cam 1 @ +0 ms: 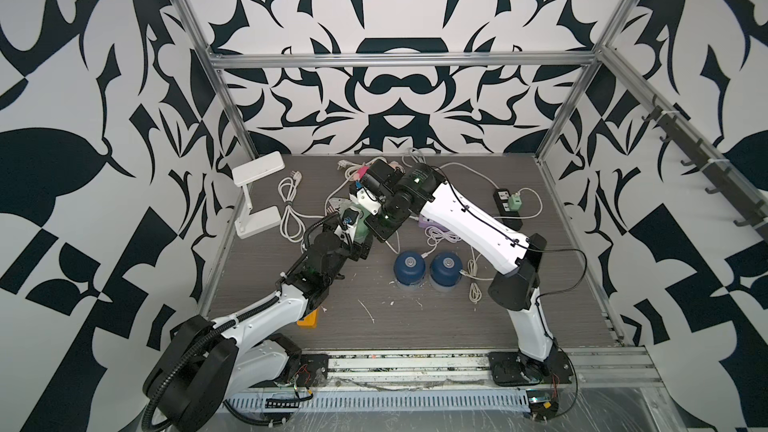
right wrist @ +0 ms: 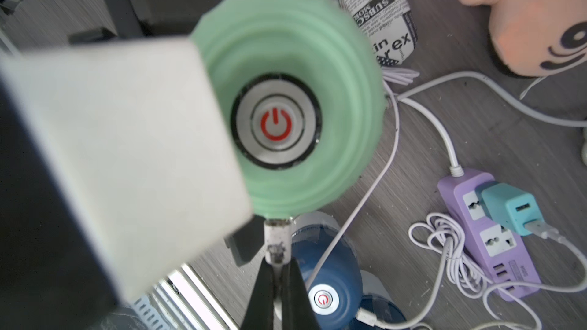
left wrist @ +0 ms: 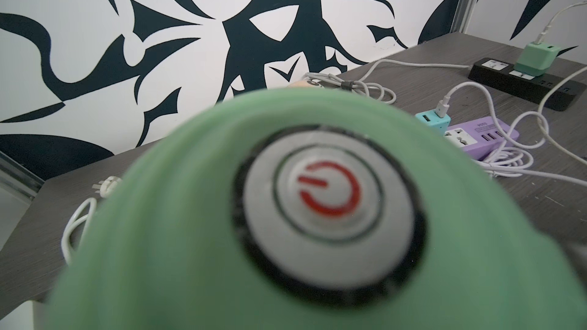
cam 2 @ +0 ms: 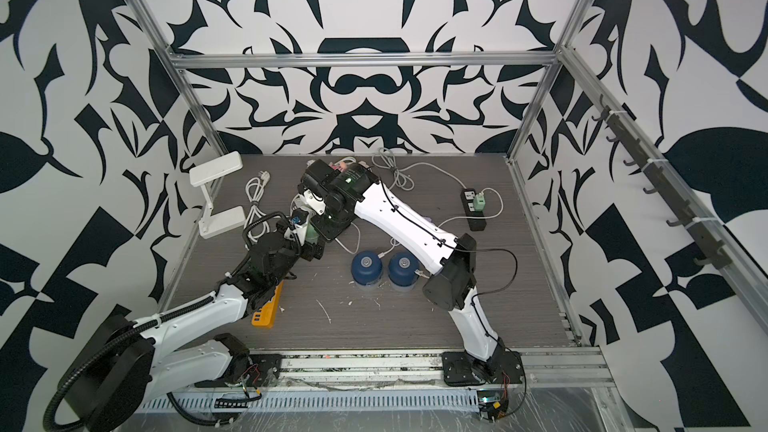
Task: Charge the cordless meat grinders
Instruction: Insert the charging cable into the cordless meat grinder.
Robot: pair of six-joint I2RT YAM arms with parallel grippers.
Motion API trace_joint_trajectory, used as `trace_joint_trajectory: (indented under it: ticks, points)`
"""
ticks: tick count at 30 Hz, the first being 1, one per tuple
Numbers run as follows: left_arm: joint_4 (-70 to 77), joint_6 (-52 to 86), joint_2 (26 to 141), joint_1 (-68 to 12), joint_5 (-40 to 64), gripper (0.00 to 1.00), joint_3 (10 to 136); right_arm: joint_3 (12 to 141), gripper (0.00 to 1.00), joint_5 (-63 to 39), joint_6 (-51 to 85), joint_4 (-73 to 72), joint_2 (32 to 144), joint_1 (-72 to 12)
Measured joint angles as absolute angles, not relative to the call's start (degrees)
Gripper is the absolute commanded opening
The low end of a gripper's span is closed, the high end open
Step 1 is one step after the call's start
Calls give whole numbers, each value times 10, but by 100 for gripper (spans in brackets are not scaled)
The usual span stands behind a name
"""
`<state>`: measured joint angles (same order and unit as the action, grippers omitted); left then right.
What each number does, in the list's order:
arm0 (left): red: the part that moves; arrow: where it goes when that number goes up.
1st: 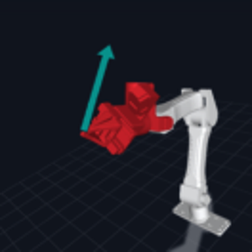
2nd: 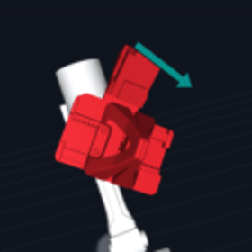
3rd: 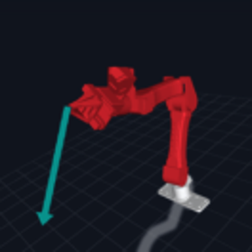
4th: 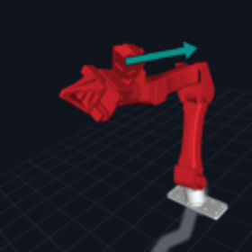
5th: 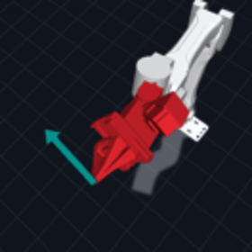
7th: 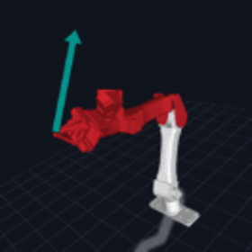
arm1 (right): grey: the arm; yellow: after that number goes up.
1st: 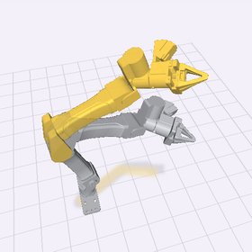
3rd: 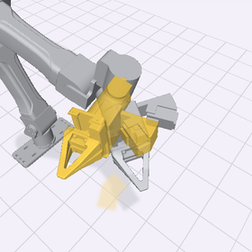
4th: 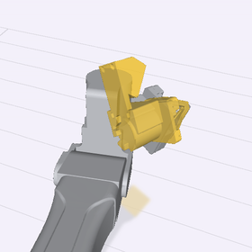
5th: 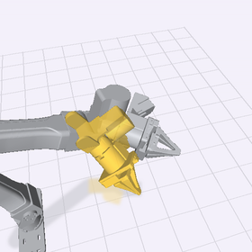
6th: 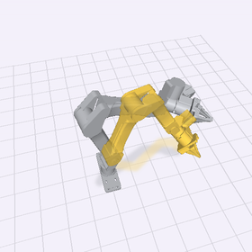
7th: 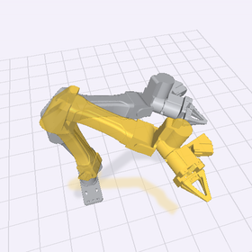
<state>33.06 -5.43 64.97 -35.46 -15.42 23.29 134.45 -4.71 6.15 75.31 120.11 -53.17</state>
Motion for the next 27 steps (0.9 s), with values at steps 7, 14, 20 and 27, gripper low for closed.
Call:
trace_joint_trajectory:
  ticks: [7, 14, 20, 27]
  points:
    - [343, -54, 650, -371, -170, 38, 219, 1396, 0, -63, 63, 804, 1232, -528]
    - [349, -44, 661, -378, -194, 39, 219, 1381, 13, -73, 61, 796, 1230, -522]
    - [363, -30, 714, -390, -202, 39, 219, 1232, 36, -67, 53, 710, 1167, -514]
    - [412, -6, 794, -390, -197, 40, 219, 1119, 55, -55, 52, 651, 1061, -510]
